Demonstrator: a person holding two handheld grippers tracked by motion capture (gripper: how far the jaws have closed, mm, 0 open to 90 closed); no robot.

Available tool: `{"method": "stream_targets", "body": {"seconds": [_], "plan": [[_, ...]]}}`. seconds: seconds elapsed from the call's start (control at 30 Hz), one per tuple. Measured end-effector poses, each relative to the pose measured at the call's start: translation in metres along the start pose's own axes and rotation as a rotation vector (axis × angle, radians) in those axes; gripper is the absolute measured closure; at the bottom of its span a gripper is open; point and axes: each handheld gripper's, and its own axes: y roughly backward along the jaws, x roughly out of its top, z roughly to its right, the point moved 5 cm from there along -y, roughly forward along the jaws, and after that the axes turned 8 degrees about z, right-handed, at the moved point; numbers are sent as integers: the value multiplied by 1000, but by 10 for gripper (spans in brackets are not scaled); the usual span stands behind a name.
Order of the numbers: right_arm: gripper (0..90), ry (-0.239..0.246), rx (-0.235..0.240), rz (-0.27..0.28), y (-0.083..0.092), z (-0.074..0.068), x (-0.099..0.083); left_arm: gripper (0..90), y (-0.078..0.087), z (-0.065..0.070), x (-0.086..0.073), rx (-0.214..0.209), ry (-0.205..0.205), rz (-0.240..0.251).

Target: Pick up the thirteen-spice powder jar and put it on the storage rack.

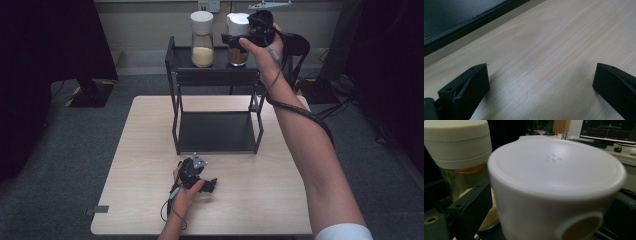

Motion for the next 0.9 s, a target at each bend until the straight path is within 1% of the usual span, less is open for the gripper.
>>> {"method": "stream_targets", "body": {"seconds": [0.1,0.13,0.17,0.2,0.27,0.37,0.47,0.53,0.6,0.63,0.73,0.8,0.9], "plan": [[11,-7,-16,0,6,-3,0,0,0,0,0,0,0,0],[0,-20,-22,7,8,-3,0,0,0,0,0,0,0,0],[0,-29,-25,13,11,-4,-1,0,0,0,0,0,0,0],[0,-25,-24,5,13,-5,0,0,0,0,0,0,0,0],[0,-32,-32,6,18,-7,-1,0,0,0,0,0,0,0],[0,-43,-17,7,25,-7,-3,0,0,0,0,0,0,1],[0,-39,-38,7,31,-13,-4,0,0,0,0,1,1,2],[0,-47,-45,17,35,-16,-5,0,0,0,-1,1,4,2],[0,-53,-39,19,38,-17,-6,0,0,1,-1,2,4,2],[0,-54,-46,26,40,-19,-8,0,1,1,-1,2,4,2],[0,-57,-47,31,44,-23,-12,0,1,0,0,1,4,-1],[0,-57,-45,34,47,-24,-16,0,1,1,-1,1,5,-1],[0,-71,-35,41,50,-25,-22,0,1,1,-1,2,5,-1]]}}
